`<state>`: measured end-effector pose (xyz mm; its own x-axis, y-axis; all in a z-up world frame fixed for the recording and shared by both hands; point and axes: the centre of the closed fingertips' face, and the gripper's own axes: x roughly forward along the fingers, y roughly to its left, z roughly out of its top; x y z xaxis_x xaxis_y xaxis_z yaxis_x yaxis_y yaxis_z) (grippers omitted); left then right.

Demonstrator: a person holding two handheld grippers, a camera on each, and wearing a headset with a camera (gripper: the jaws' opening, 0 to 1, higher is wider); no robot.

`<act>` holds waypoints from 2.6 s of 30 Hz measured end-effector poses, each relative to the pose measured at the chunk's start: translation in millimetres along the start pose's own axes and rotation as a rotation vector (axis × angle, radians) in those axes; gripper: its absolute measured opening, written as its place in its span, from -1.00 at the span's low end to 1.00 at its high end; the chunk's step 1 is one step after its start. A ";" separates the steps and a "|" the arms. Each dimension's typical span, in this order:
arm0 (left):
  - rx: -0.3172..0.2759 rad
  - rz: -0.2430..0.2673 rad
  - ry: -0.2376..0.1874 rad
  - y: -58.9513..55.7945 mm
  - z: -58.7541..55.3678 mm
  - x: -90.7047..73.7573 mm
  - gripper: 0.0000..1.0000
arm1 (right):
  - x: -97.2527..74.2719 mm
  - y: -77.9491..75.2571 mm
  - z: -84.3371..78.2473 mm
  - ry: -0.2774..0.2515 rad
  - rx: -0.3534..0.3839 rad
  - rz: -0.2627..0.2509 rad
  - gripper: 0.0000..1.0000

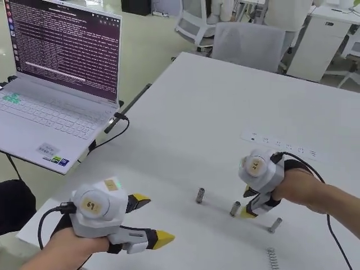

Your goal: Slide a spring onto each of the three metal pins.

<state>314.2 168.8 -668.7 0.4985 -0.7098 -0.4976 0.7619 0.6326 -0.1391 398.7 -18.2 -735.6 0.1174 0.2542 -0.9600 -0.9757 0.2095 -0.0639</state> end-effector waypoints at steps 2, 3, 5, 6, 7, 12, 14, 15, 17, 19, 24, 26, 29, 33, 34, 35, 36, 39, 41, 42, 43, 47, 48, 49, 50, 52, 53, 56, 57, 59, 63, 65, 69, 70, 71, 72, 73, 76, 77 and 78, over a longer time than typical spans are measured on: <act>-0.001 0.000 -0.001 -0.4 0.1 -0.1 0.13 | -2.6 -0.7 -0.4 -0.010 0.013 -0.010 -0.34; 0.000 0.001 -0.001 -0.3 0.2 -0.3 0.13 | -6.6 -0.9 -0.1 -0.029 0.031 -0.019 -0.34; -0.002 0.002 -0.004 -1.1 1.5 -0.8 0.13 | -9.8 -0.6 1.6 -0.056 0.059 -0.024 -0.33; -0.002 0.004 -0.004 -1.5 2.2 -1.5 0.13 | -11.6 -0.1 2.3 -0.069 0.069 -0.026 -0.33; -0.001 0.004 -0.005 -1.4 2.5 -1.5 0.13 | -14.0 1.3 3.4 -0.088 0.088 -0.026 -0.32; -0.001 0.007 -0.012 0.6 4.9 -1.6 0.14 | -19.1 5.3 0.6 -0.120 0.121 -0.030 -0.29; -0.002 0.009 -0.016 1.4 6.4 -2.3 0.14 | -20.7 6.6 -2.0 -0.139 0.146 -0.034 -0.27; -0.005 0.012 -0.019 2.5 7.2 -2.6 0.14 | -21.4 6.8 -2.3 -0.148 0.159 -0.037 -0.25; -0.008 0.013 -0.021 3.6 7.8 -2.9 0.14 | -24.2 8.9 -4.0 -0.168 0.190 -0.037 -0.24; -0.007 0.015 -0.021 4.0 8.7 -3.3 0.14 | -27.2 9.2 -5.1 -0.197 0.221 -0.050 -0.22; -0.007 0.015 -0.020 4.7 9.4 -2.5 0.15 | -30.5 12.6 -13.7 -0.249 0.295 -0.053 -0.18; -0.008 0.015 -0.020 4.6 10.4 -1.8 0.15 | -30.6 14.3 -18.9 -0.263 0.318 -0.057 -0.17; -0.009 0.015 -0.021 4.3 11.9 -1.0 0.15 | -31.3 16.8 -26.6 -0.281 0.360 -0.061 -0.16; -0.007 0.012 -0.022 3.3 14.1 0.2 0.15 | -34.6 19.5 -32.9 -0.325 0.419 -0.071 -0.14; -0.007 0.012 -0.022 3.2 14.3 0.5 0.15 | -35.8 19.9 -35.9 -0.334 0.429 -0.079 -0.14; -0.007 0.012 -0.022 3.8 14.2 1.0 0.14 | -37.8 21.2 -38.5 -0.342 0.442 -0.089 -0.13; -0.007 0.012 -0.022 4.2 14.2 1.3 0.14 | -38.8 22.5 -40.3 -0.347 0.451 -0.090 -0.12; -0.008 0.013 -0.025 4.3 15.2 1.9 0.15 | -42.1 24.4 -47.2 -0.363 0.487 -0.108 -0.10; -0.009 0.013 -0.026 3.9 15.9 2.3 0.15 | -45.3 26.4 -49.9 -0.382 0.503 -0.117 -0.07; -0.008 0.012 -0.026 3.9 16.0 2.9 0.15 | -46.3 27.2 -52.7 -0.388 0.518 -0.123 -0.06; -0.008 0.011 -0.026 3.8 16.0 3.0 0.15 | -47.0 27.8 -54.5 -0.391 0.526 -0.127 -0.05; -0.007 0.010 -0.026 3.8 16.7 4.3 0.15 | -49.9 35.9 -60.0 -0.413 0.559 -0.123 0.03; -0.008 0.010 -0.027 3.5 17.4 4.4 0.15 | -50.7 37.2 -61.0 -0.418 0.563 -0.128 0.04; -0.008 0.010 -0.027 3.5 17.6 4.5 0.15 | -52.0 39.8 -62.6 -0.423 0.568 -0.132 0.05; -0.009 0.011 -0.028 3.3 18.0 4.5 0.15 | -52.6 41.0 -63.4 -0.428 0.574 -0.135 0.06; -0.008 0.011 -0.029 3.4 18.7 4.6 0.15 | -55.7 43.5 -65.6 -0.445 0.593 -0.147 0.10; -0.007 0.011 -0.029 3.5 18.9 4.7 0.15 | -57.4 45.3 -66.4 -0.455 0.602 -0.149 0.11; -0.006 0.010 -0.030 2.6 20.3 5.0 0.15 | -60.4 49.0 -70.1 -0.466 0.617 -0.163 0.14; -0.006 0.009 -0.030 2.4 20.6 5.1 0.15 | -61.1 50.5 -71.6 -0.469 0.621 -0.162 0.15; -0.006 0.009 -0.030 3.1 20.7 5.6 0.15 | -64.0 54.6 -74.9 -0.473 0.626 -0.167 0.18; -0.012 0.015 -0.034 5.1 21.2 5.6 0.15 | -73.4 62.5 -77.5 -0.504 0.639 -0.183 0.26; -0.015 0.017 -0.037 5.9 21.3 5.4 0.16 | -76.3 65.8 -80.1 -0.517 0.651 -0.186 0.28; -0.014 0.017 -0.035 4.8 21.3 5.5 0.16 | -81.4 69.9 -87.4 -0.546 0.691 -0.208 0.32; -0.013 0.017 -0.034 4.4 21.4 5.8 0.16 | -82.5 71.3 -88.2 -0.552 0.700 -0.210 0.33; -0.013 0.016 -0.034 4.1 21.4 5.8 0.16 | -83.9 74.7 -89.3 -0.561 0.713 -0.208 0.33; -0.016 0.015 -0.035 3.4 21.4 5.9 0.16 | -84.5 76.4 -90.2 -0.567 0.722 -0.210 0.35; -0.015 0.014 -0.035 3.2 21.3 6.3 0.16 | -85.0 78.5 -92.1 -0.571 0.729 -0.218 0.36; -0.012 0.009 -0.029 2.2 20.1 8.5 0.16 | -85.0 84.5 -96.7 -0.580 0.747 -0.220 0.40; -0.010 0.007 -0.027 1.7 19.9 9.4 0.16 | -85.1 86.2 -98.1 -0.581 0.755 -0.223 0.40; -0.009 0.006 -0.026 1.8 19.7 10.0 0.16 | -85.6 89.1 -99.7 -0.587 0.763 -0.224 0.41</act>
<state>328.7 156.7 -657.1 0.5138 -0.7138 -0.4759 0.7551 0.6396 -0.1440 283.3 -115.5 -686.3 0.5591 0.5193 -0.6463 -0.5632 0.8100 0.1636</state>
